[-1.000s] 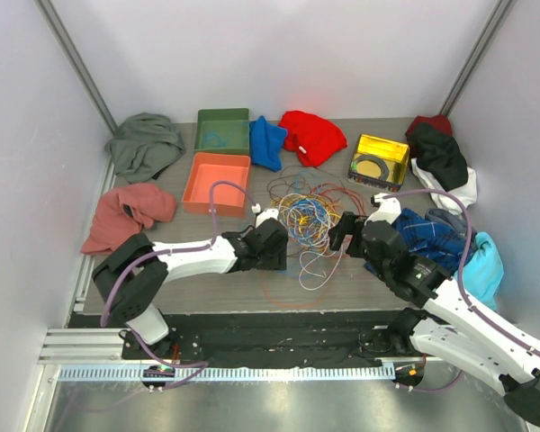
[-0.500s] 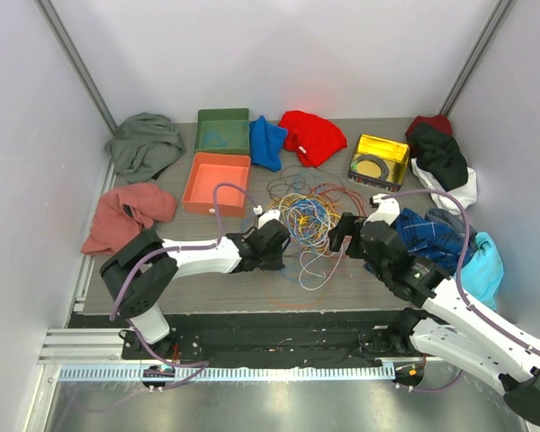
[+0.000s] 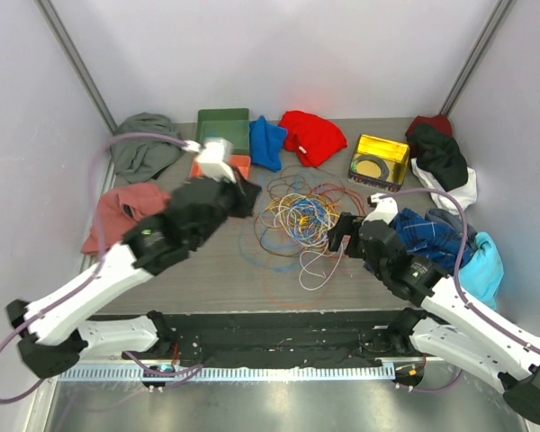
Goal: Untangle the cables
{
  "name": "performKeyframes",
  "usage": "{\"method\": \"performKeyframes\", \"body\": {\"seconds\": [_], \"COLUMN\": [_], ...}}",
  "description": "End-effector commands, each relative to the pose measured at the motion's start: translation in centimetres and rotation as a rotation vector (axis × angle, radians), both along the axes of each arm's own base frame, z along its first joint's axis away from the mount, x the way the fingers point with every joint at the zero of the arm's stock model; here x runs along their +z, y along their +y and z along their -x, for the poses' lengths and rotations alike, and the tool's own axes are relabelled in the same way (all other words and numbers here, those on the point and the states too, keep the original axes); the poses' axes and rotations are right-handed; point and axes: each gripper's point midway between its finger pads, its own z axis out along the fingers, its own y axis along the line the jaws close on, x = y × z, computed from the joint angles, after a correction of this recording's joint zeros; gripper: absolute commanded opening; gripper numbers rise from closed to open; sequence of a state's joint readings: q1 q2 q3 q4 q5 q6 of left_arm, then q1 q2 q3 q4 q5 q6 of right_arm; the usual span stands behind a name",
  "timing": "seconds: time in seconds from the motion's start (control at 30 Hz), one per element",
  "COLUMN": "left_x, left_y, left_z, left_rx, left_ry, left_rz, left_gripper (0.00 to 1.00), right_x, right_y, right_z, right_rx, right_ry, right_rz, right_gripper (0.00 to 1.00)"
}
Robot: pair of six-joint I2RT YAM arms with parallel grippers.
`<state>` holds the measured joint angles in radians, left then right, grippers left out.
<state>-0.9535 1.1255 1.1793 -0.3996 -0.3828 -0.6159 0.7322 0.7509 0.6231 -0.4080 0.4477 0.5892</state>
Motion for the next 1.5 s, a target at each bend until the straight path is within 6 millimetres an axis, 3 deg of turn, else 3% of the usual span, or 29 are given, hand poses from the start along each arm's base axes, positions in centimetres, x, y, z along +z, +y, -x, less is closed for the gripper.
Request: {"method": "performKeyframes", "body": {"seconds": [0.0,0.03,0.13,0.27,0.47,0.83,1.1,1.47], "left_x": [6.8,9.1,12.6,16.0,18.1,15.9,12.8,12.6], "left_y": [6.1,6.9,9.3,11.7,13.1,10.7,12.3,12.8], "left_z": [-0.3,-0.1,0.2,0.5,0.4,-3.1,-8.4,-16.5], "left_rx": [0.145,0.160,0.218,0.282,0.336,0.341,0.370,0.414], "left_ry": [-0.166,-0.205,-0.272,-0.345,-0.393,-0.350,-0.212,-0.181], "left_rz": [-0.114,-0.097,-0.085,-0.077,-0.094,-0.166,-0.077,0.019], "left_gripper": [0.00,0.00,0.00,0.00,0.00,0.00,0.00,0.00], "right_x": [2.4,2.5,3.0,3.4,3.3,3.6,4.0,5.3], "right_y": [1.2,1.3,1.4,1.7,1.9,2.3,2.0,2.0], "right_z": [-0.8,-0.8,-0.8,-0.8,-0.7,-0.9,-1.0,-1.6], "right_rx": [0.022,0.025,0.031,0.044,0.055,0.071,0.065,0.072], "right_ry": [-0.065,-0.067,-0.076,-0.085,-0.085,-0.100,-0.113,-0.132], "right_rz": [-0.061,-0.067,-0.075,-0.085,-0.095,-0.094,-0.090,-0.040], "right_gripper": [0.89,0.89,0.89,0.89,0.89,0.89,0.89,0.89]}}
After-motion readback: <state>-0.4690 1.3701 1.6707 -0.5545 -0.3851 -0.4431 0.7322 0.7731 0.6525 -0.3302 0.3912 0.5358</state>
